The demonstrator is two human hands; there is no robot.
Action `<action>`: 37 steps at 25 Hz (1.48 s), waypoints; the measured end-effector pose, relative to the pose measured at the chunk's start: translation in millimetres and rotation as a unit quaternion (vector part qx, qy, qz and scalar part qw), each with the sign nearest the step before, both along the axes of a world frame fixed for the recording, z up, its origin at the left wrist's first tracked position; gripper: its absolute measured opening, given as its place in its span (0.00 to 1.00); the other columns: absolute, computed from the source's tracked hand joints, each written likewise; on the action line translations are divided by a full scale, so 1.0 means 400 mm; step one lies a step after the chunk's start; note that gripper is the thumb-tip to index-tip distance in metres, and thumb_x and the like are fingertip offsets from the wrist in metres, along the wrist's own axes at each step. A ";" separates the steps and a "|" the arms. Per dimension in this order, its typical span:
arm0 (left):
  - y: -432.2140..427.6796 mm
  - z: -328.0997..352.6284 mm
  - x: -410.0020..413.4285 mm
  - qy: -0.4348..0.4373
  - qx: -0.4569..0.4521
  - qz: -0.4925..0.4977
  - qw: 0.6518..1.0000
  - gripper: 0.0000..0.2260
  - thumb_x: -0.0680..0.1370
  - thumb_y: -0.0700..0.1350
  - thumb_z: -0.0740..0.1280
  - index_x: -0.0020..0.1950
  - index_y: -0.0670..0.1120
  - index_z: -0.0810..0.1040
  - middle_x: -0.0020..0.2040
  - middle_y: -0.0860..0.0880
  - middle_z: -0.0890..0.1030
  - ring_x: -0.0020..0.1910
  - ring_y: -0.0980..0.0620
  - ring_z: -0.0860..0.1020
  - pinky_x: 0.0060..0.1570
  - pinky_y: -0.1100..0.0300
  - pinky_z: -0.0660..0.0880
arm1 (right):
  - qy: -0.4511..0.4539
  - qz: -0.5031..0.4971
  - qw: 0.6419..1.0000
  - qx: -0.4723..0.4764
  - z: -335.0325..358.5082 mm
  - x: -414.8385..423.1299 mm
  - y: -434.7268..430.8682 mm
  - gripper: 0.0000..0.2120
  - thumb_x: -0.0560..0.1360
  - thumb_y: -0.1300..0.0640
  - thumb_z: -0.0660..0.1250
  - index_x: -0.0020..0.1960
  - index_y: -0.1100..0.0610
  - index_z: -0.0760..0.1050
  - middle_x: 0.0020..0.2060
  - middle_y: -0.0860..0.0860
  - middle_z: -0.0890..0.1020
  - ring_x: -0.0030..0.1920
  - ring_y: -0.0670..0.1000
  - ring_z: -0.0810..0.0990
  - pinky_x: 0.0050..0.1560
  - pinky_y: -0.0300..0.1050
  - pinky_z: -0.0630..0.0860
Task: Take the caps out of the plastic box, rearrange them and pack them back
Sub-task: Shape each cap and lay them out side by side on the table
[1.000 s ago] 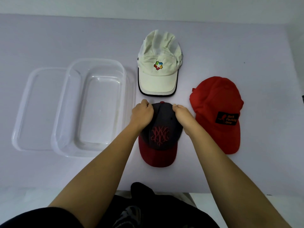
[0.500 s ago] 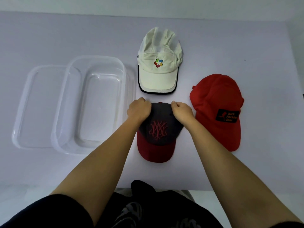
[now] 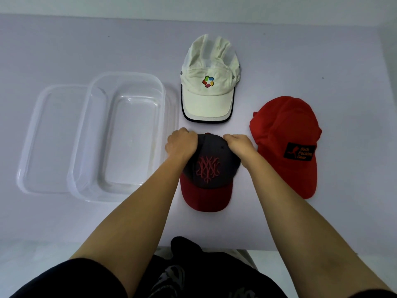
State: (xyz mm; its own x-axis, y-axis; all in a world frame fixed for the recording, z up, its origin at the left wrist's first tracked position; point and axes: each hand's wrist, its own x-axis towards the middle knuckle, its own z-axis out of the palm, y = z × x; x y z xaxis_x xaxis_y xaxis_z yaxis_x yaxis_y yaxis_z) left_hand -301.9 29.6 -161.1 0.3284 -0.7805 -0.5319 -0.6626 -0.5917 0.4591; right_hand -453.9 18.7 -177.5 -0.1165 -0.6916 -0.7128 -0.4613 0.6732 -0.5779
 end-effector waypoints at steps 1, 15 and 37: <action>-0.002 0.001 0.001 0.007 -0.002 0.003 1.000 0.08 0.76 0.42 0.54 0.40 0.41 0.68 0.41 0.46 0.73 0.42 0.45 0.71 0.43 0.54 0.67 | 0.003 -0.023 1.000 0.004 0.000 0.001 0.002 0.12 0.73 0.51 0.60 0.39 0.58 0.74 0.37 0.59 0.75 0.39 0.55 0.74 0.40 0.46 0.69; 0.007 0.032 0.038 0.058 -0.069 -0.015 0.996 0.12 0.79 0.47 0.57 0.45 0.40 0.75 0.41 0.48 0.76 0.37 0.53 0.73 0.33 0.63 0.66 | -0.008 -0.028 0.996 -0.085 -0.014 -0.025 0.009 0.13 0.75 0.46 0.63 0.50 0.54 0.80 0.49 0.51 0.83 0.52 0.52 0.80 0.58 0.50 0.75; 0.222 0.168 -0.047 -0.011 -0.195 -0.155 0.968 0.27 0.79 0.44 0.61 0.76 0.41 0.57 0.77 0.42 0.58 0.76 0.46 0.57 0.72 0.60 0.53 | 0.072 0.162 0.939 -0.293 0.114 -0.165 0.301 0.39 0.70 0.66 0.67 0.76 0.54 0.53 0.76 0.50 0.53 0.75 0.49 0.53 0.70 0.40 0.55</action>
State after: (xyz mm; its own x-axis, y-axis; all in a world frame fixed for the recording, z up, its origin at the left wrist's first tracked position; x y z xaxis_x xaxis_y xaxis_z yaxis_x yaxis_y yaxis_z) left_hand -320.9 118.6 -94.0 0.0548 -0.9835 -0.1722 -0.7926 -0.1477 0.5916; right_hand -520.0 139.2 -131.8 0.1027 -0.9763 -0.1907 -0.6890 0.0684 -0.7216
